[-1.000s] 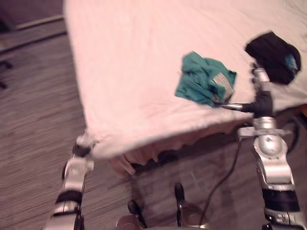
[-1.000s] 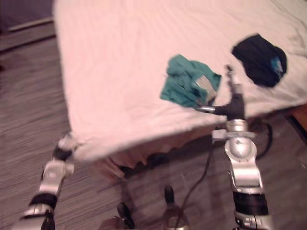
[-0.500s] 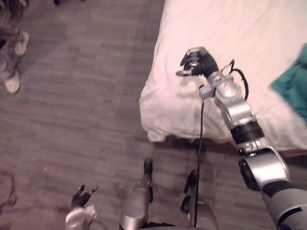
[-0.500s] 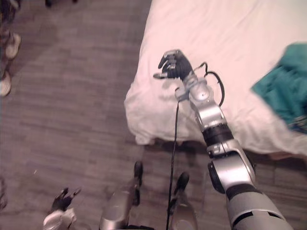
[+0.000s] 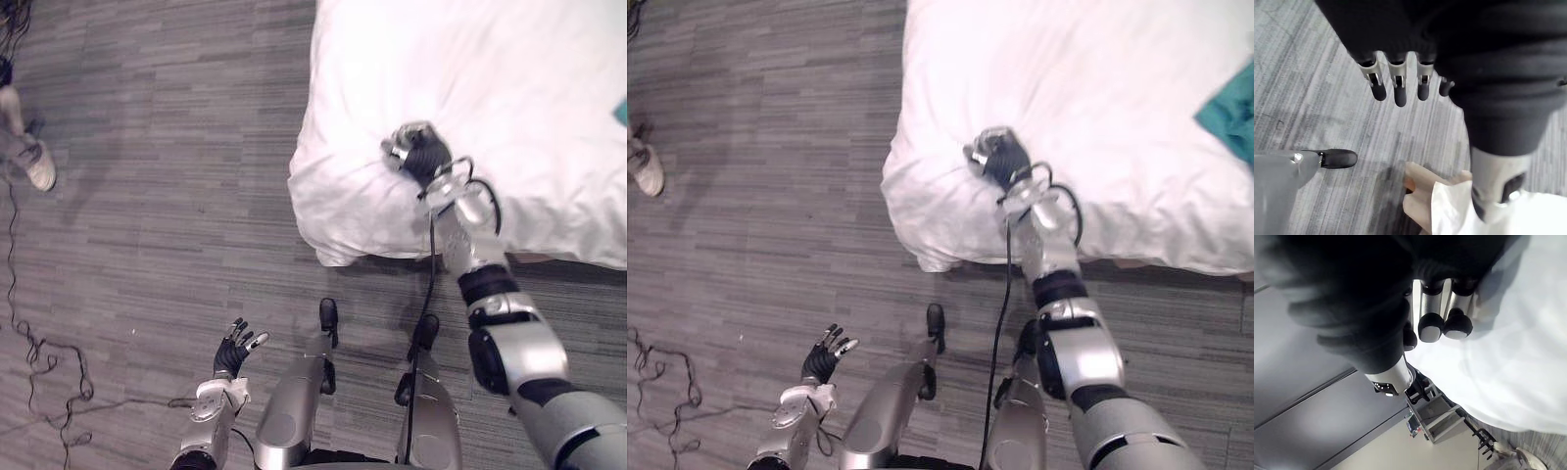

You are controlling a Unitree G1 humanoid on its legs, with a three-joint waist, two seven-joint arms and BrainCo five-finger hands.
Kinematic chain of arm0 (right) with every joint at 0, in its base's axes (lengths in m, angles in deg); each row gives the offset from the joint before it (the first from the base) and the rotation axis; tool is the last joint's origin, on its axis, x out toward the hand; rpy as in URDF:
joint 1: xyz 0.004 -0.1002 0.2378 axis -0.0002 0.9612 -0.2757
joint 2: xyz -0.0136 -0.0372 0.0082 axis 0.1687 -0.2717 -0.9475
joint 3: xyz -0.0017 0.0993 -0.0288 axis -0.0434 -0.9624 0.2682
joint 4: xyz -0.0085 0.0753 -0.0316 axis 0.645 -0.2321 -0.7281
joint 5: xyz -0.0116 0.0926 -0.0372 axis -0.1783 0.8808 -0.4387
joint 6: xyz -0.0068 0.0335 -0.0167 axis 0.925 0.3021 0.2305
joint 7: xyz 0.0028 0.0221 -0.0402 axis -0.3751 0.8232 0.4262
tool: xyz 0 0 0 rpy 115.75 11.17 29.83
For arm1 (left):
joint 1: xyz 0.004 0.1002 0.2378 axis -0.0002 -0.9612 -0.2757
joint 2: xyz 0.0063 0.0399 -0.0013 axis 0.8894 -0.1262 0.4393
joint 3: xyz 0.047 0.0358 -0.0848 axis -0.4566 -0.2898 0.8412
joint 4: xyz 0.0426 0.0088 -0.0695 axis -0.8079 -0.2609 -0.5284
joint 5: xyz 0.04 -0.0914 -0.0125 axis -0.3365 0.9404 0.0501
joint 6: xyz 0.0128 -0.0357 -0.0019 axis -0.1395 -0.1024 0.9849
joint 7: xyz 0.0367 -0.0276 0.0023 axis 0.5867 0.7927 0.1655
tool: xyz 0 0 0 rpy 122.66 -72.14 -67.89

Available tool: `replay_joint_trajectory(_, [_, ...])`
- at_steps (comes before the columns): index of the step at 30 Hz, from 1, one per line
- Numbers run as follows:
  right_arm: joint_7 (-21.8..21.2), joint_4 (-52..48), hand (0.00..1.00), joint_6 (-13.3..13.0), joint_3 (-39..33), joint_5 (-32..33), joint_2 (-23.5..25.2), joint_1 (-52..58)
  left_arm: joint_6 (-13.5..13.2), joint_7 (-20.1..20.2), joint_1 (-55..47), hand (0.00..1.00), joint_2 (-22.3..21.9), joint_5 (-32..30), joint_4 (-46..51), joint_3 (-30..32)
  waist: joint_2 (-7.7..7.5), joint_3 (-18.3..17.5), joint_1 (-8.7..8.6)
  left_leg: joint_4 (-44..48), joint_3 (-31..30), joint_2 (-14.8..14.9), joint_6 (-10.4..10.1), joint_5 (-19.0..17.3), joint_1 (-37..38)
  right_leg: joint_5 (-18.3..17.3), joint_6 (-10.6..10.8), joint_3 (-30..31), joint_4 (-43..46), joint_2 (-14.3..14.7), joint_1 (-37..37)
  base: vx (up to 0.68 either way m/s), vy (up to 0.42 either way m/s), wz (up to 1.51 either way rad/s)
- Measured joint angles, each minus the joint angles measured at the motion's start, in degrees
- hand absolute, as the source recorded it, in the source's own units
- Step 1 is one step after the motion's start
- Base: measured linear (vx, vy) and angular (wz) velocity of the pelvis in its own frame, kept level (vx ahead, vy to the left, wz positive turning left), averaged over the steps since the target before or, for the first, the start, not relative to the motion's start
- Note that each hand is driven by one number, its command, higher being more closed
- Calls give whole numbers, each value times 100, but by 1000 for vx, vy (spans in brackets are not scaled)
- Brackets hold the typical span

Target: Tidy the bed and pick cloth on bed and put in laundry

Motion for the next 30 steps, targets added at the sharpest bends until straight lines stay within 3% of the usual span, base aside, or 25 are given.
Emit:
replay_joint_trajectory(2, [-221,-132,100,323,131,-29,-33,1431,8,0,-132,0,10,-1,-1,15,-252,-138,-73,-16,216,68,-30,-107,184,-76,7,190,4,52,47,137,-34,-64])
replay_joint_trajectory(3, [-418,-407,100,485,187,-95,-53,2390,97,-4,-262,0,27,-9,-12,1,-465,-249,-258,-41,386,127,-49,-145,398,-106,9,320,0,107,151,158,-51,-59])
replay_joint_trajectory(4, [-485,-586,100,507,237,-97,-69,2637,135,-5,-302,0,28,-19,-11,2,-534,-289,-333,-71,442,149,-63,-161,518,-117,9,367,-1,134,219,132,-44,-57])
replay_joint_trajectory(6, [-780,-1431,100,465,423,-88,-116,3166,255,-12,-341,0,35,-84,-20,-14,-709,-446,-429,-156,579,230,-129,-212,936,-152,8,541,0,227,467,86,-53,-56])
replay_joint_trajectory(8, [-1029,-2350,100,300,649,-46,-105,3330,312,-34,-340,0,38,-184,-31,-126,-830,-860,-442,-225,668,302,-166,-242,1185,-248,-6,597,2,306,617,52,-66,-37])
replay_joint_trajectory(10, [-1054,-2823,100,135,794,-43,9,3185,415,-61,-349,0,37,-236,-100,-295,-843,-1233,-390,-264,654,336,-180,-248,1239,-329,-6,571,41,339,642,19,-51,1])
replay_joint_trajectory(13, [-836,-3126,100,-63,903,-48,10,2498,531,-136,-323,0,40,-325,-105,-532,-759,-1278,-349,-288,569,315,-185,-249,1276,-515,-29,542,348,283,574,-43,5,12])
replay_joint_trajectory(16, [-121,-2576,100,-208,662,-91,-28,507,653,-130,59,0,75,-328,-190,-656,-594,-763,-312,94,547,219,-117,-266,838,-605,-47,623,1032,76,-36,-174,45,6])
replay_joint_trajectory(17, [298,-2121,100,-205,526,-102,-71,-544,659,-128,297,0,94,-278,-238,-701,-482,-436,-262,363,650,182,-79,-325,560,-610,-81,709,1219,5,-378,-289,46,-19])
replay_joint_trajectory(18, [573,-1743,100,-183,475,-104,-160,-1202,658,-130,425,0,71,-267,-246,-712,-361,-220,-179,517,773,198,-64,-354,403,-599,-100,688,1247,-43,-542,-325,61,-64])
replay_joint_trajectory(19, [884,-908,100,-140,521,-115,-383,-2046,630,-138,527,0,4,-204,-330,-750,-137,-60,93,727,975,238,-55,-445,102,-555,-174,551,1205,-117,-861,-229,43,-74])
replay_joint_trajectory(20, [979,-566,100,-132,543,-118,-446,-2287,603,-148,538,0,-17,-142,-382,-755,-62,-35,197,830,1073,283,-30,-497,-38,-502,-248,531,1190,-122,-991,-119,28,-84])
replay_joint_trajectory(21, [1190,-47,100,-140,553,-113,-607,-2671,531,-201,550,0,-17,-36,-488,-804,62,26,324,1099,1147,329,-22,-571,-363,-177,-372,523,1166,-131,-1210,-23,-7,-39])
replay_joint_trajectory(22, [1310,142,100,-145,576,-113,-806,-2654,515,-279,546,0,-40,28,-520,-806,164,119,331,1301,1135,386,20,-593,-555,-36,-289,507,1094,-101,-1295,11,-24,-24])
replay_joint_trajectory(25, [1666,423,100,-214,529,-101,-1117,-2142,485,-364,492,0,-36,248,-519,-795,281,219,260,1418,1193,490,26,-649,-724,88,-287,576,987,17,-1424,49,-32,-19])
replay_joint_trajectory(27, [1914,570,100,-214,422,-99,-1178,-1808,430,-341,506,0,-35,290,-507,-786,281,219,165,1419,1195,508,25,-685,-653,88,-288,615,992,49,-1396,35,-8,-20])
replay_joint_trajectory(30, [2370,1247,100,10,-312,-88,-1195,-1016,231,-123,505,0,-36,284,-367,-738,281,219,131,1446,1285,524,-8,-776,-551,84,-287,700,997,68,-1356,4,5,-21])
